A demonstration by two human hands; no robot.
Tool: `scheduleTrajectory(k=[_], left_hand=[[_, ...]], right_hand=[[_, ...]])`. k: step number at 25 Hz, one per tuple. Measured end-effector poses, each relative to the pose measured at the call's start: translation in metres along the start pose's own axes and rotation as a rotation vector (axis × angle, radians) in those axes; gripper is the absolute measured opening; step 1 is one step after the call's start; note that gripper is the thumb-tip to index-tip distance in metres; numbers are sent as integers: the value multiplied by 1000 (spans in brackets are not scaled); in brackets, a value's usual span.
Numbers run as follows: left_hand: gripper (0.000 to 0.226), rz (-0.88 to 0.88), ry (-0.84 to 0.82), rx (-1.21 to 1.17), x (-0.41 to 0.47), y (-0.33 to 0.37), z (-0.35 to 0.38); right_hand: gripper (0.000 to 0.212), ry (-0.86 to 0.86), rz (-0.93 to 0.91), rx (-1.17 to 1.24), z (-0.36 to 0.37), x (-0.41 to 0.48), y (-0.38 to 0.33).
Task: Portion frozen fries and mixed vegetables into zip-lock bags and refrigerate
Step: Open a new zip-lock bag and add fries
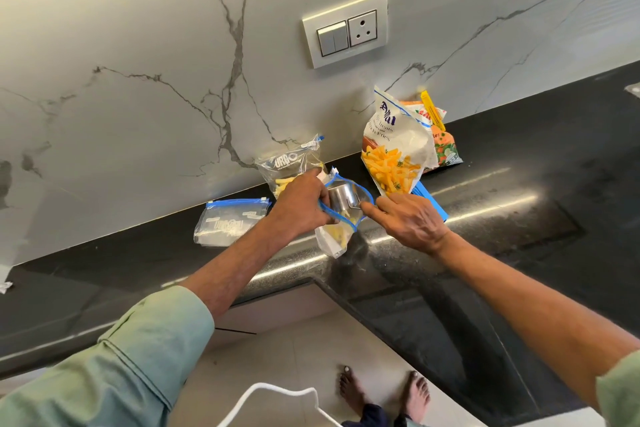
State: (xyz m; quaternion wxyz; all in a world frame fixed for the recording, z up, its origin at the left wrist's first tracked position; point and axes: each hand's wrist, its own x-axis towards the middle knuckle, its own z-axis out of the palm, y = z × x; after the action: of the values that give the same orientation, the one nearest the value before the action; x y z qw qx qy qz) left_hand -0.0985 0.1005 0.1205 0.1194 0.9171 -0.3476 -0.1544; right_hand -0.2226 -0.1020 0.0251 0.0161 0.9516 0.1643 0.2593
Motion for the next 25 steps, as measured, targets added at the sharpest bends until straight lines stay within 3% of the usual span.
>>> scheduleTrajectory(k=[5, 10, 14, 16, 18, 20, 22, 25], left_hand=[[27, -61, -7, 24, -8, -9, -6], [29, -73, -12, -68, -10, -15, -7], [30, -69, 24, -168, -12, -21, -4], [32, -79, 30, -174, -13, -25, -5], [34, -100, 30, -174, -16, -28, -7], [36, -134, 65, -185, -19, -37, -11], [36, -136, 139, -182, -24, -51, -13], [33, -68, 221, -71, -33, -65, -11]], right_hand=[[27, 204, -13, -35, 2, -15, 0], [44, 287, 43, -89, 4, -24, -6], [31, 361, 111, -84, -2, -24, -7], [23, 421, 371, 159, -5, -15, -22], [21, 516, 797, 736, -15, 1, -39], [21, 543, 1086, 1188, -20, 9, -49], [22, 473, 1268, 1375, -16, 3, -55], [26, 232, 1519, 1393, 4, -24, -71]])
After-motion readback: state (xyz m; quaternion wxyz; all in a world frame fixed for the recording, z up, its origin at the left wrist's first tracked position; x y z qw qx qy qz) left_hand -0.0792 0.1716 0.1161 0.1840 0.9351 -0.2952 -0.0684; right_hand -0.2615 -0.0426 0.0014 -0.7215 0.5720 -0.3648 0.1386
